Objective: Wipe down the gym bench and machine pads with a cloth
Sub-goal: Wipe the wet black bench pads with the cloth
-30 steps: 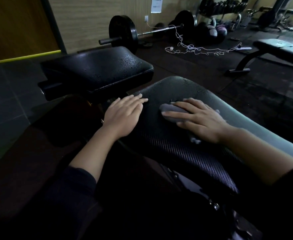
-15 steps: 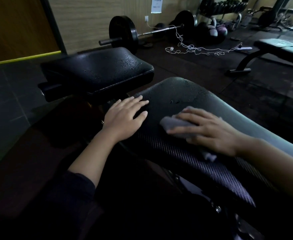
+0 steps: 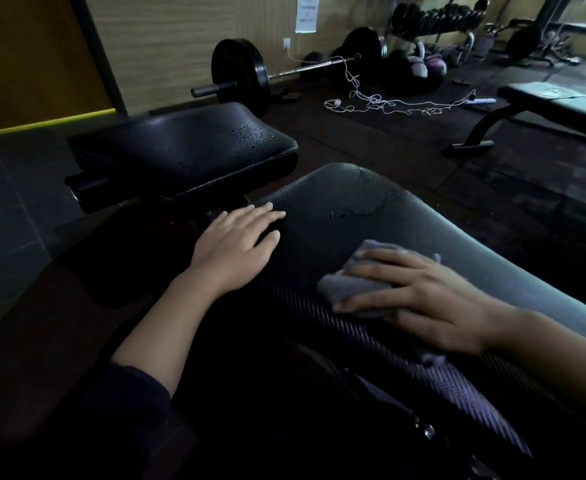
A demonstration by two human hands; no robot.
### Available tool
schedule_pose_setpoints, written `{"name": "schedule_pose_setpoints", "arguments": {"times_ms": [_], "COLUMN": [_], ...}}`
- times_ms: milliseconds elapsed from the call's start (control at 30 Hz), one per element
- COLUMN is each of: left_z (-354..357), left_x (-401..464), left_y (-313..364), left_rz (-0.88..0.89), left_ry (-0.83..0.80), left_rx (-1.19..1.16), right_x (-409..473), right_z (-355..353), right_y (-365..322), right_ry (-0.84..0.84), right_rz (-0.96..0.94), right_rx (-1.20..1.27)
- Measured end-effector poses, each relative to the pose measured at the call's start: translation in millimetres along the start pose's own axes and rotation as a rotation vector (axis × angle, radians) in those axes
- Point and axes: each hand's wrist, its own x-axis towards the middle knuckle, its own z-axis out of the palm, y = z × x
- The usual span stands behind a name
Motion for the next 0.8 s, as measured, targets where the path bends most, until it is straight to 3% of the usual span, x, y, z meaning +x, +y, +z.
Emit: {"name": "schedule_pose_setpoints", "arguments": {"times_ms": [167,267,467,800], "left_z": [-1,7,24,28], "left_x": [23,50,75,77], "left_y": [34,53,54,51], "left_rz": [-0.050,-0.008,-0.067,-0.069], "left_ry": [0.082,-0.013,-0.129,-0.101], "left_rx": [0.199,0.176,0.202,0.194], "right_x": [6,39,53,98], "right_z": [-3,-1,2,8], "right_y": [58,66,69,88], "right_ry": [0.088,0.093,-0.051,-0.072], "right_rz": [0.539,0.679,0.618,0.620], "right_rx": [-0.021,-0.039,-0.052,-0.077]}}
